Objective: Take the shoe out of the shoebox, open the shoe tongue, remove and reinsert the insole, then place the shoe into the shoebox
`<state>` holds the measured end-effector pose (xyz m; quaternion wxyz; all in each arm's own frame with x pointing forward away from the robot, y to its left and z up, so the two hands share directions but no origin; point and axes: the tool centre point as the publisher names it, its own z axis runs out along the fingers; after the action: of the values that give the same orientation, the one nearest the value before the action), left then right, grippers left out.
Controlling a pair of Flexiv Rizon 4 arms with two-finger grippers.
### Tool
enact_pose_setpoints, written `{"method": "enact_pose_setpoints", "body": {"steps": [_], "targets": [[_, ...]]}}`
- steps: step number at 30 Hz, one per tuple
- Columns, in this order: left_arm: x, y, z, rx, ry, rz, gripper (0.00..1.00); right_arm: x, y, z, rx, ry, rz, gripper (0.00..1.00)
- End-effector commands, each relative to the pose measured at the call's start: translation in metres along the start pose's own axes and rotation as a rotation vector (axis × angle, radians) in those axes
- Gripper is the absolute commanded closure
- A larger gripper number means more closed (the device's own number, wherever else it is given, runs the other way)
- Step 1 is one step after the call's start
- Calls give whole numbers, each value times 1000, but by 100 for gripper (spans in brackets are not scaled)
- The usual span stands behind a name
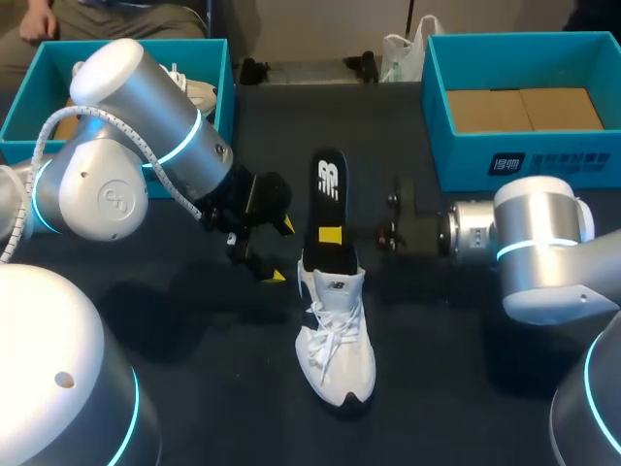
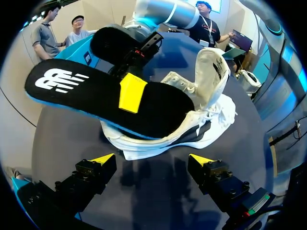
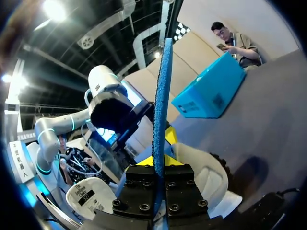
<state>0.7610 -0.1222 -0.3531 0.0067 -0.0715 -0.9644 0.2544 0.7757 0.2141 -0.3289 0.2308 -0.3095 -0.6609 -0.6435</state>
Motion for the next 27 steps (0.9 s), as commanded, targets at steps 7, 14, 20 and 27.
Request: {"method": "enact_pose_setpoints", "body": {"steps": [7, 14, 20, 27], "targets": [[1, 0, 0, 0, -2, 0, 0, 2, -41, 0, 24, 16, 91, 100], [1, 0, 0, 0, -2, 0, 0, 8, -47, 3, 54, 14, 93, 100], [1, 0, 0, 0, -2, 0, 0, 14, -45, 3, 36, 2, 66, 65], [1, 0, 0, 0, -2, 0, 0, 21, -30, 4, 59, -3, 5, 67]]}}
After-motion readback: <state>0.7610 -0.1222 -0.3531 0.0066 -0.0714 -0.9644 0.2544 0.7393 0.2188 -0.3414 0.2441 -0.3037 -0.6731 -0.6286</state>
